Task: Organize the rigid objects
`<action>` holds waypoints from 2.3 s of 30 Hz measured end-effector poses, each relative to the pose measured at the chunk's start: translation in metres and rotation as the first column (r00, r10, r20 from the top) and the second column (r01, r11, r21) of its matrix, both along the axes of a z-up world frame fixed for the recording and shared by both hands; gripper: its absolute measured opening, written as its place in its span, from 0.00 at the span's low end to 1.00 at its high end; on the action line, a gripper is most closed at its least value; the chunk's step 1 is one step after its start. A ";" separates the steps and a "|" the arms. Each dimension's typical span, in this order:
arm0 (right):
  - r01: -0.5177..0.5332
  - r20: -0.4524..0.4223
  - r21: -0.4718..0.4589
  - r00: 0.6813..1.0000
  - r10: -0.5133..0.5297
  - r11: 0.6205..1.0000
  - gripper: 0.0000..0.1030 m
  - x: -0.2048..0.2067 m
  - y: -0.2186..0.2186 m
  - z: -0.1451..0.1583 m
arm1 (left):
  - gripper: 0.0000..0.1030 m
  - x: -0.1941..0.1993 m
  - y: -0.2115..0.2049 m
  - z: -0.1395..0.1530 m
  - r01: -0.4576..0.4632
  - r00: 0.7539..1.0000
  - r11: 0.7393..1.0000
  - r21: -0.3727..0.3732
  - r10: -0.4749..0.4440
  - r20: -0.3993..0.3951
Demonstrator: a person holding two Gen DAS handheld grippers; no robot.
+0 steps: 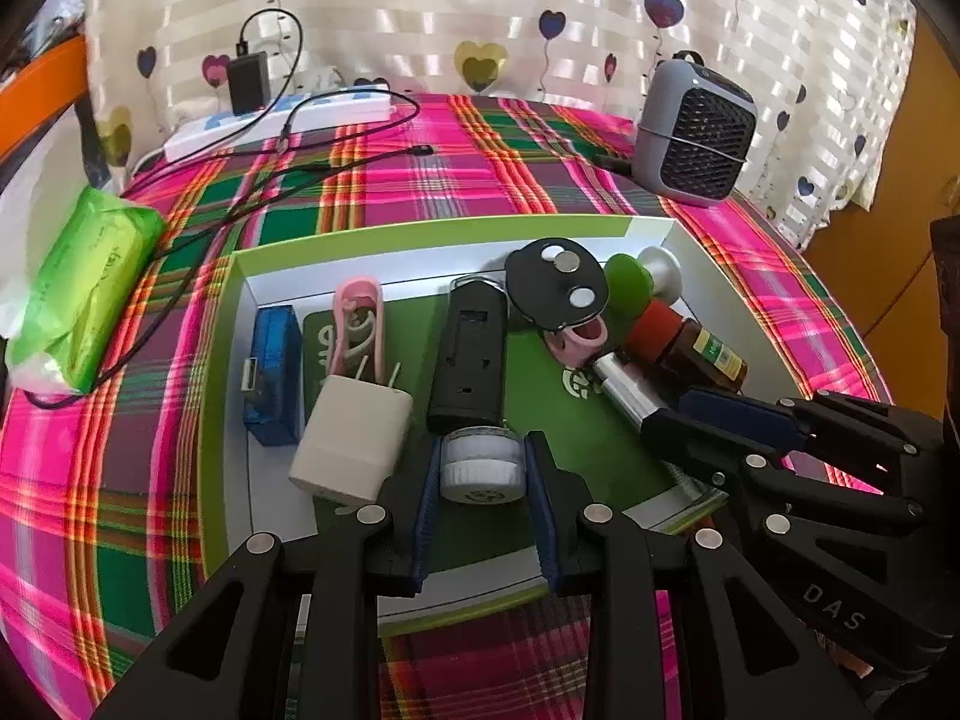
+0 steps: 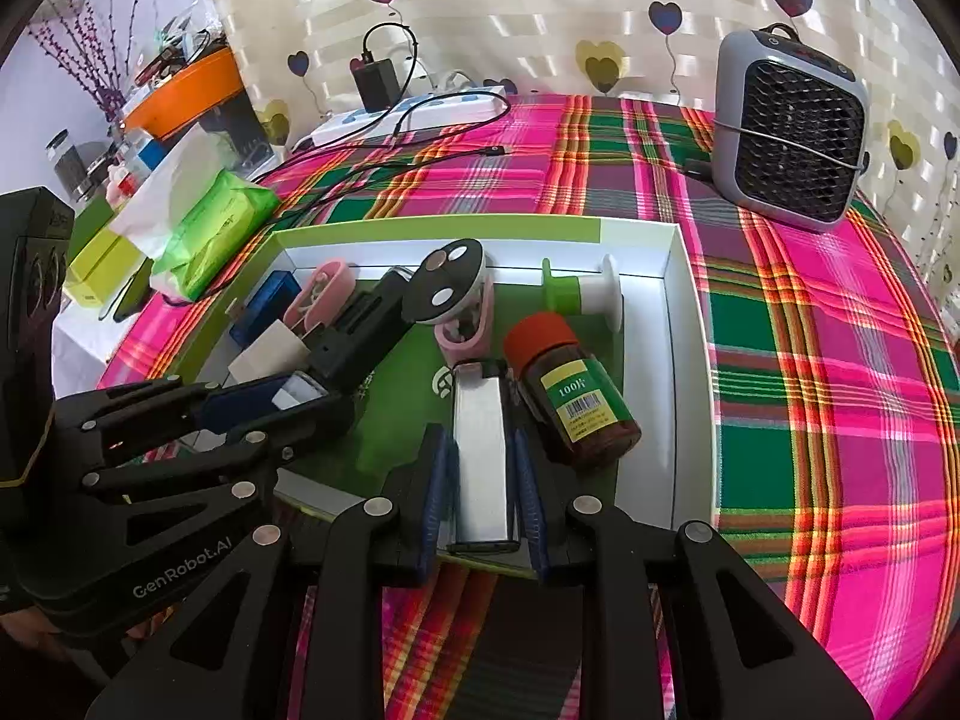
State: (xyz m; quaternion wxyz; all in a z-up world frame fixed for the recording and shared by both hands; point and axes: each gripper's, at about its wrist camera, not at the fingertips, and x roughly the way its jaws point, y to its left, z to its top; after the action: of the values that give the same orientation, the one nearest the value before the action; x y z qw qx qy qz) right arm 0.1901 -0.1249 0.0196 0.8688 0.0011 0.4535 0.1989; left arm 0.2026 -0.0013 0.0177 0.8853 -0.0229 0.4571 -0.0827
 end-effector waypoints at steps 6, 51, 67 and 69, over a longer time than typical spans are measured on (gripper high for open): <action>0.004 0.000 0.014 1.000 -0.004 1.000 0.24 -0.002 -0.001 0.001 | 0.30 -0.005 0.001 0.004 -0.003 1.000 1.000 0.005 0.003 0.012; 0.132 0.091 -0.113 0.988 -0.122 0.985 0.39 -0.114 -0.005 -0.004 | 0.30 -0.134 -0.001 -0.007 -0.158 0.986 0.984 0.076 0.154 0.064; 0.176 0.111 -0.136 0.981 -0.162 0.975 0.47 -0.126 -0.010 -0.011 | 0.31 -0.143 -0.011 -0.011 -0.176 0.979 0.978 0.116 0.162 0.120; 0.176 0.111 -0.137 0.981 -0.162 0.975 0.47 -0.126 -0.009 -0.011 | 0.31 -0.142 -0.010 -0.011 -0.178 0.979 0.978 0.107 0.165 0.119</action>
State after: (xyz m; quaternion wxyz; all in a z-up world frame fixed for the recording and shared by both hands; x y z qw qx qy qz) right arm 0.0638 -0.1343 0.0082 0.9017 -0.0340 0.4214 0.0901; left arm 0.0601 -0.0109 0.0068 0.9127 -0.0057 0.4081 0.0196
